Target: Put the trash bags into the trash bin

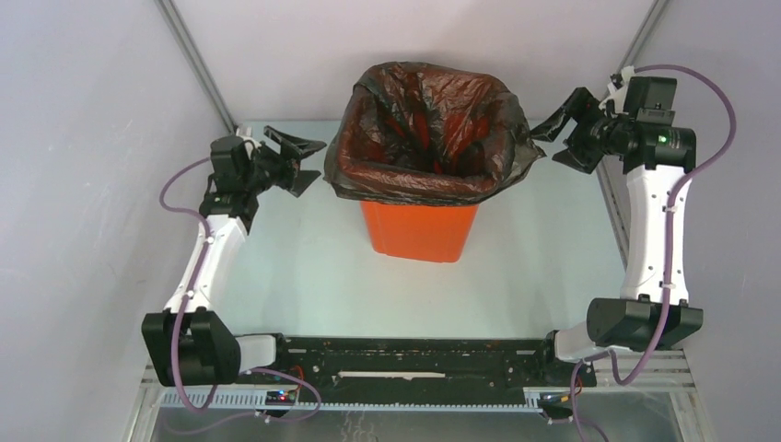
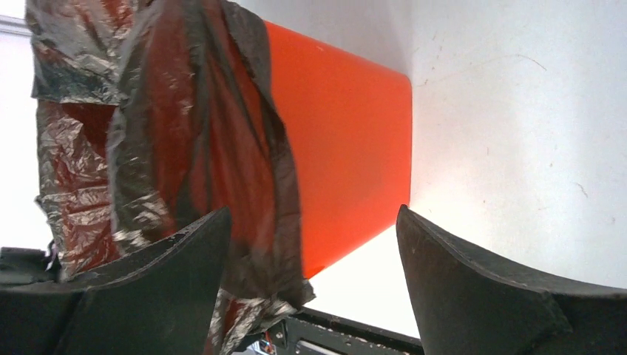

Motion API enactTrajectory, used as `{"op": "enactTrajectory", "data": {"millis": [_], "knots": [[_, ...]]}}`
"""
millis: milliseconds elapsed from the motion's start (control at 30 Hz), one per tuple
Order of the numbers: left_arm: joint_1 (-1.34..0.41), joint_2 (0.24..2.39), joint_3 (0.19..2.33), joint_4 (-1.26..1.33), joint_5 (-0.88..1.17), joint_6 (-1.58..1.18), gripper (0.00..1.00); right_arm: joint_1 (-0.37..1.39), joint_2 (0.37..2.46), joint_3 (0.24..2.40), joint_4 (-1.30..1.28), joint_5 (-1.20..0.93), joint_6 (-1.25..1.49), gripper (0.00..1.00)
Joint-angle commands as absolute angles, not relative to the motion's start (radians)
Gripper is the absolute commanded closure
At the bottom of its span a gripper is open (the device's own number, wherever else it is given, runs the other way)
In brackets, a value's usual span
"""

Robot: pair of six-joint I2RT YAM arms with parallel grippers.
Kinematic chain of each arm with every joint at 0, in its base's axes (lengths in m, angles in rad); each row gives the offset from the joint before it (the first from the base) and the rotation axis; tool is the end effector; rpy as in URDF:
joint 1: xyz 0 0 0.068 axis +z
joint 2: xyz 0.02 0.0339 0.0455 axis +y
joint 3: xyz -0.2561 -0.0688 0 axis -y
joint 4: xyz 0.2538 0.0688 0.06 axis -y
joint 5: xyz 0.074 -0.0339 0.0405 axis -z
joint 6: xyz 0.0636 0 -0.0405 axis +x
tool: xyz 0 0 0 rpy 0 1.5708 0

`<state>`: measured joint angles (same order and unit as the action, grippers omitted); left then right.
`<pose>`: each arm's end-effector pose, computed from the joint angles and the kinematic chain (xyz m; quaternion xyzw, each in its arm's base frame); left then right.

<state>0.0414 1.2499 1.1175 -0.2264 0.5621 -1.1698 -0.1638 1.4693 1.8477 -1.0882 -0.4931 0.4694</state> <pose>0.3195 -0.0207 0.3376 -0.3196 0.7392 -0.4853 0.3405 0.3072 -0.0203 0.4331 0.1776 0.8692 0.2808 0.3662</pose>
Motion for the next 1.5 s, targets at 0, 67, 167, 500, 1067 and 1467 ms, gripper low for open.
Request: {"op": "enactTrajectory", "data": {"millis": [0, 67, 167, 500, 1067, 1467], "knots": [[0.028, 1.24, 1.015, -0.043, 0.633, -1.328, 0.14, -0.172, 1.435, 1.909, -1.102, -0.488, 0.474, 0.09], [0.02, 1.241, 0.995, -0.022, 0.638, -1.346, 0.13, -0.186, 1.422, 1.915, -1.093, -0.507, 0.485, 0.09], [0.01, 1.236, 0.955, 0.054, 0.649, -1.388, 0.12, -0.222, 1.408, 1.922, -1.077, -0.566, 0.515, 0.1], [-0.086, 1.268, 0.862, 0.239, 0.664, -1.498, 0.44, -0.218, 1.298, 1.531, -0.686, -0.791, 0.693, 0.15], [-0.164, 1.279, 0.758, 0.216, 0.64, -1.455, 1.0, -0.078, 1.333, 1.346, -0.713, -0.626, 0.552, 0.92], [-0.189, 1.314, 0.799, 0.118, 0.62, -1.37, 0.99, -0.003, 1.453, 1.345, -0.751, -0.511, 0.483, 0.99]]}}
